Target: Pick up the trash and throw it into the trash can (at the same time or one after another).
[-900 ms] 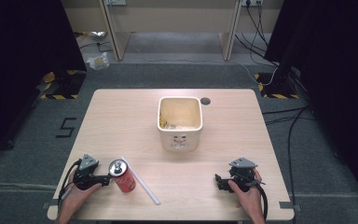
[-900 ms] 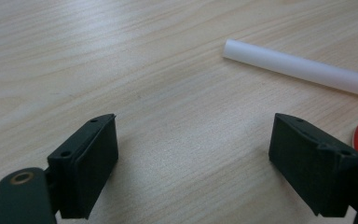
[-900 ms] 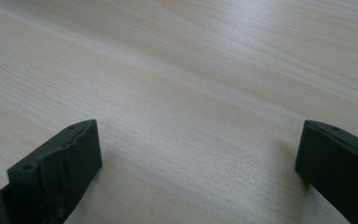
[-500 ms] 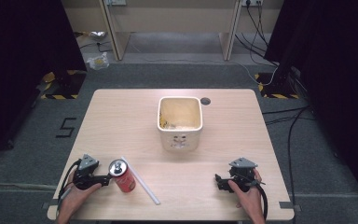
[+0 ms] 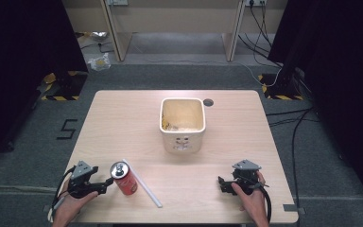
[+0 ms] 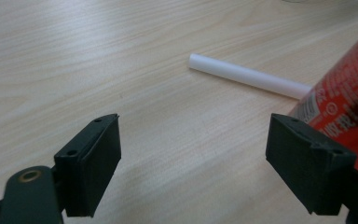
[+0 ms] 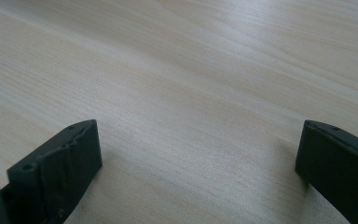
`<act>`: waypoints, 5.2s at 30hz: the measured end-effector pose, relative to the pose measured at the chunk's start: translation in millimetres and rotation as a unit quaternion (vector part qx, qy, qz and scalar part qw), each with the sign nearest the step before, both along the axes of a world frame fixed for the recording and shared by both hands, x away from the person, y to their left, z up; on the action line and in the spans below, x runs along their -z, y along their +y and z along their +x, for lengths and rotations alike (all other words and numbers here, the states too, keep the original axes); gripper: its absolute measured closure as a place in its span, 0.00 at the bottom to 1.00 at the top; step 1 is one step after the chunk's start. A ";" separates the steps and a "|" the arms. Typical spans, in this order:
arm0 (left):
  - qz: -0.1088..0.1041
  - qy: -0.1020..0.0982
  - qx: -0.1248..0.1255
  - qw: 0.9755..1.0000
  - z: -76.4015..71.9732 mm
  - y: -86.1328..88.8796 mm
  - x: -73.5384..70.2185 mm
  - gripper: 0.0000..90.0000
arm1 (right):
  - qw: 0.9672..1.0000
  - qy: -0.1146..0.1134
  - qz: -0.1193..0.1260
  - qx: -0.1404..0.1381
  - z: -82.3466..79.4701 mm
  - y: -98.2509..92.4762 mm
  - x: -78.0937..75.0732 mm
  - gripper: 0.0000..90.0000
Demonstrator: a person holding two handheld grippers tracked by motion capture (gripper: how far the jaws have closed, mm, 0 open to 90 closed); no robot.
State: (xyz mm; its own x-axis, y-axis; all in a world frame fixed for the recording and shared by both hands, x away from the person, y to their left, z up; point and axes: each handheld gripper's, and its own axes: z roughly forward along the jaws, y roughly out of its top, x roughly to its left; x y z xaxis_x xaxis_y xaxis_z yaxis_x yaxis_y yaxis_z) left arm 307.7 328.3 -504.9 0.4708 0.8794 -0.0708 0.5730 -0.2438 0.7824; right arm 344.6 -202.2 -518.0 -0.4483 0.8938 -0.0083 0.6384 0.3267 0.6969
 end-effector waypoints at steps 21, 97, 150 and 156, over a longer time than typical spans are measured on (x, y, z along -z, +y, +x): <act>-0.007 -0.005 0.037 0.999 -37.8 -15.2 -7.7 0.19 | 1.000 0.000 0.000 0.000 0.0 0.0 0.0 0.00; -0.046 -0.047 0.104 0.992 -10.0 -57.1 -24.3 0.37 | 1.000 -0.001 -0.002 -0.002 0.3 -0.3 0.1 0.00; -0.069 -0.050 0.126 0.988 63.9 -88.6 -80.6 0.38 | 1.000 0.001 -0.001 -0.003 0.1 0.0 0.0 0.00; -0.074 -0.057 0.126 0.988 72.7 -85.7 -94.0 0.38 | 1.000 0.001 -0.002 -0.003 0.1 0.0 0.0 0.00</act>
